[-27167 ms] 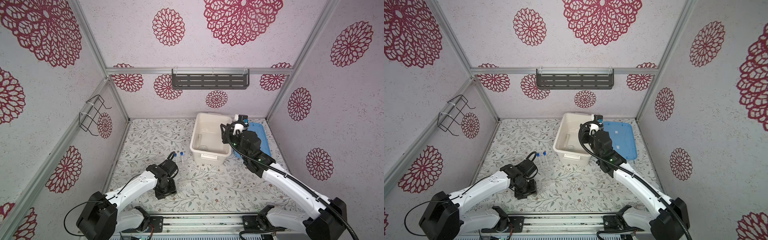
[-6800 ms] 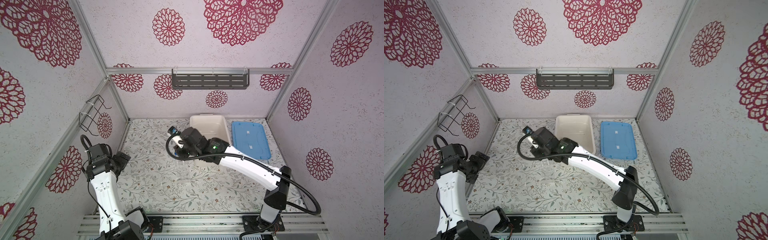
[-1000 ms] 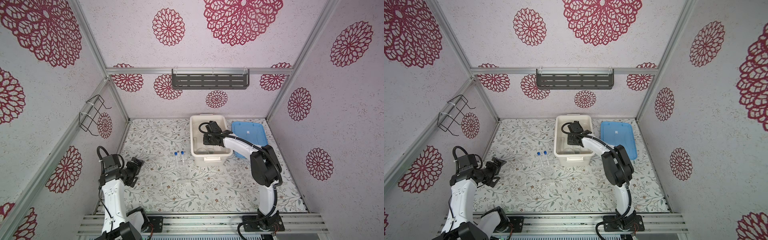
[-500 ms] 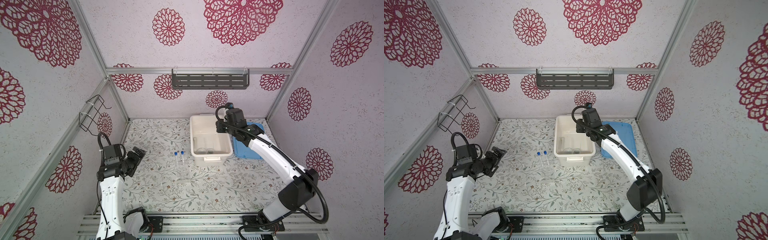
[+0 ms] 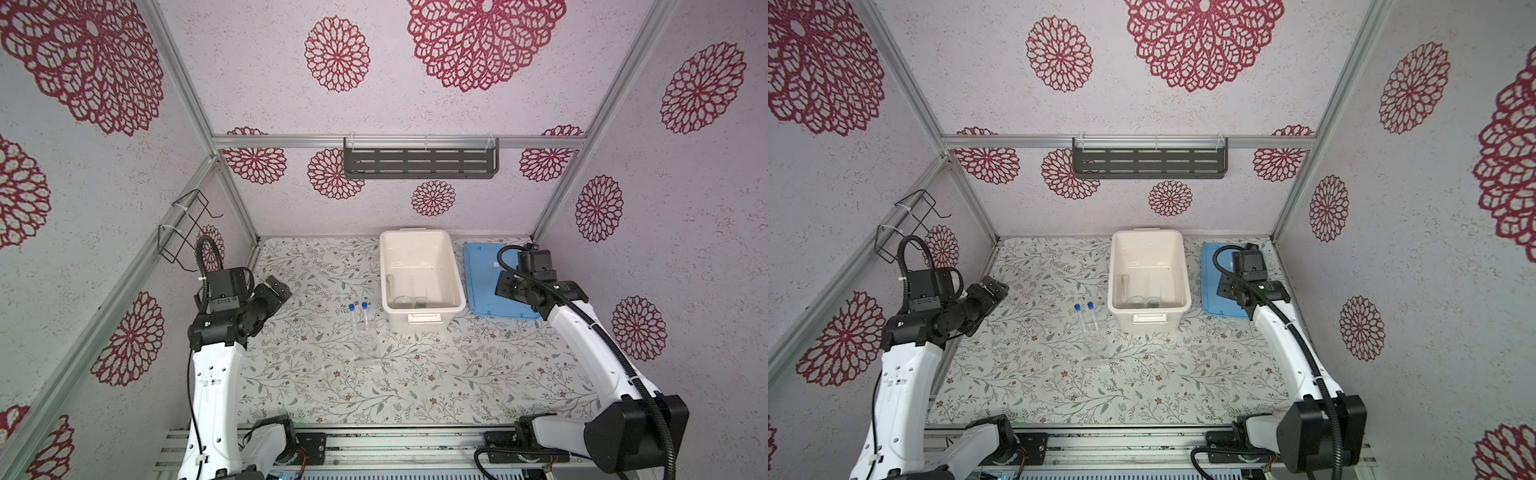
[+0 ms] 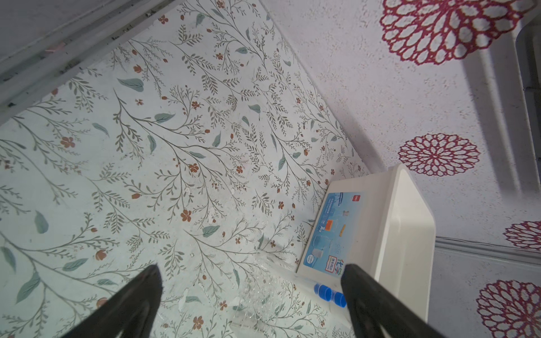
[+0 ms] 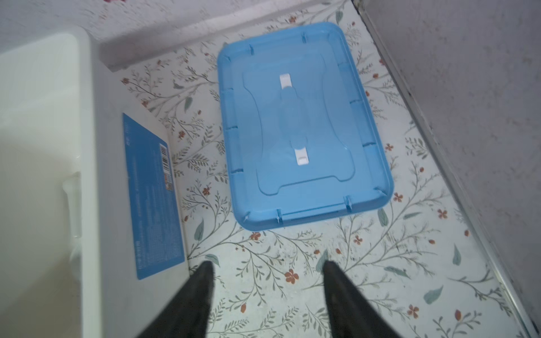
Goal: Organize the chemistry lab equipment
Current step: 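Move the right gripper to the light-blue lid and grip its edge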
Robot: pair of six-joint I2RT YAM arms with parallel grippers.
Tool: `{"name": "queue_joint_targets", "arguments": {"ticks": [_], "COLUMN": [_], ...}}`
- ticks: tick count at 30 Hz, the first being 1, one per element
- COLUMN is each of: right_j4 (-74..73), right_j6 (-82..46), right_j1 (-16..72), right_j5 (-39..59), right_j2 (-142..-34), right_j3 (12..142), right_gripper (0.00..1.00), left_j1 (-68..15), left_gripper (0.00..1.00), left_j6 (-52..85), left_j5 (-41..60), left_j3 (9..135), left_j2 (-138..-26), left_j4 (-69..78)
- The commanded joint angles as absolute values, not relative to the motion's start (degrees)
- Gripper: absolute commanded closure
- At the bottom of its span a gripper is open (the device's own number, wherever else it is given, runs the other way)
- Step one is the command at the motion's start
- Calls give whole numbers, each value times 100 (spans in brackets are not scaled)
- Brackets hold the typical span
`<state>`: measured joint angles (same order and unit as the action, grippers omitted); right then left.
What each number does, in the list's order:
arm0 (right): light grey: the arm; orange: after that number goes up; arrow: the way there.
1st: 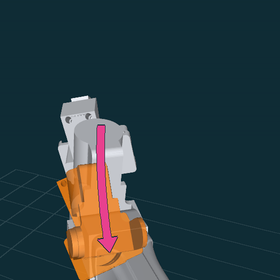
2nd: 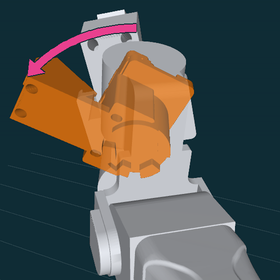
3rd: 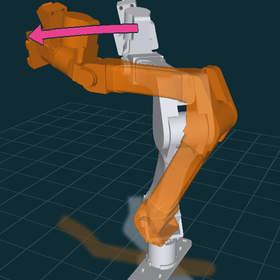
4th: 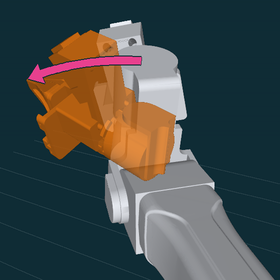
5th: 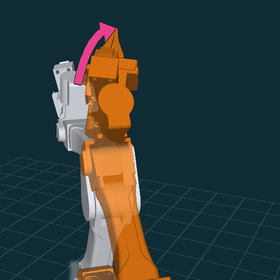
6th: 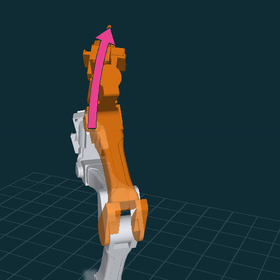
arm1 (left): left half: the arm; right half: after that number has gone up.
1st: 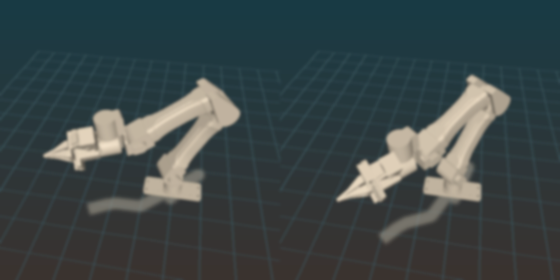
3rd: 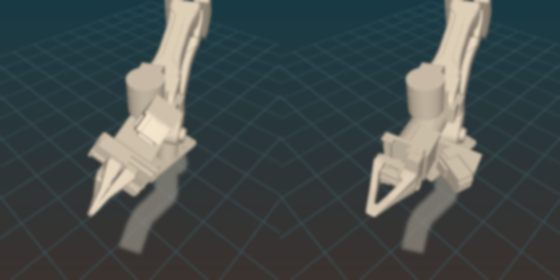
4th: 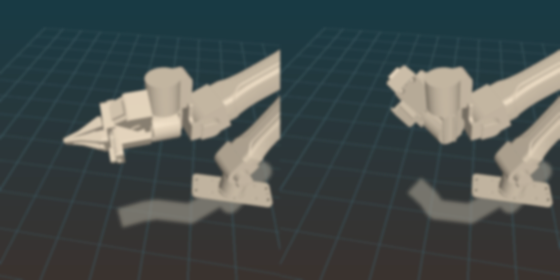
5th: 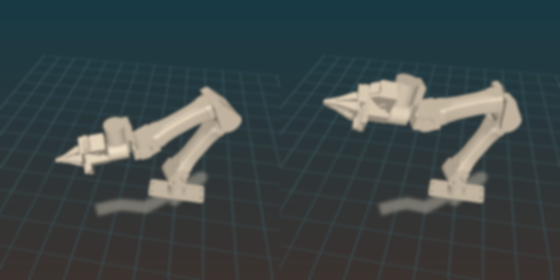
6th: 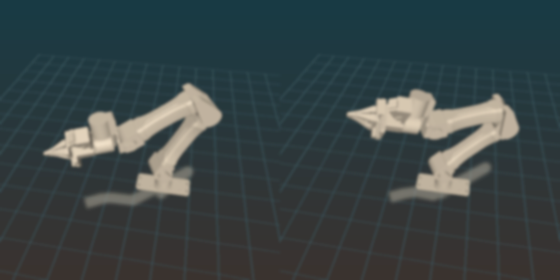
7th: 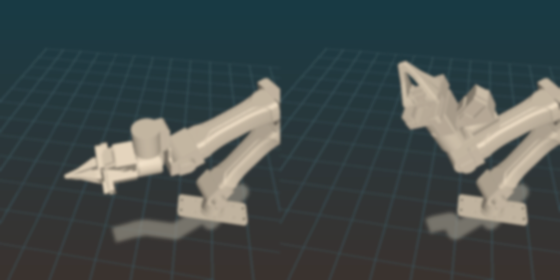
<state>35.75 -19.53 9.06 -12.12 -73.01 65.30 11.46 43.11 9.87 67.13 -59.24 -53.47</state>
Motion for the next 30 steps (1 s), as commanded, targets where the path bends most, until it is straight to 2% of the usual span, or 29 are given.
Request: {"name": "queue_joint_targets", "arguments": {"ticks": [1,5,7,11,14,19,23,30], "right_j4": [3480,3052,2838,3048,3355,3647,3734,3623], "right_j6": [-1614,-1895,-2036,-2408,-2474,-1946,-1470,-1389], "right_j1": [923,814,589,323,321,325,374,637], "right_j5": [-1613,-1500,-904,362,477,368,847,673], "right_j2": [-7047,-6931,-7017,-7723,-8281,-9124,-9909,-10811], "right_j3": [6362,5952,5808,6027,6392,7001,7553,8113], "right_gripper": [1,1,2,9,10,29,45,53], "left_j1": [1081,1071,1071,1066,1065,1072,1079,1081], "left_gripper": [1,0,0,1,1,2,2,2], "left_j6": [4097,3883,3794,3647,3590,3630,3726,3876], "left_j5": [809,752,729,795,711,463,234,276], "left_j3": [6923,6819,6726,6711,6744,6748,6877,7288], "left_j2": [-5985,-5951,-5932,-5970,-5951,-5944,-6044,-6427], "left_j4": [-5672,-5729,-5705,-5728,-5748,-5615,-5678,-5724]}}
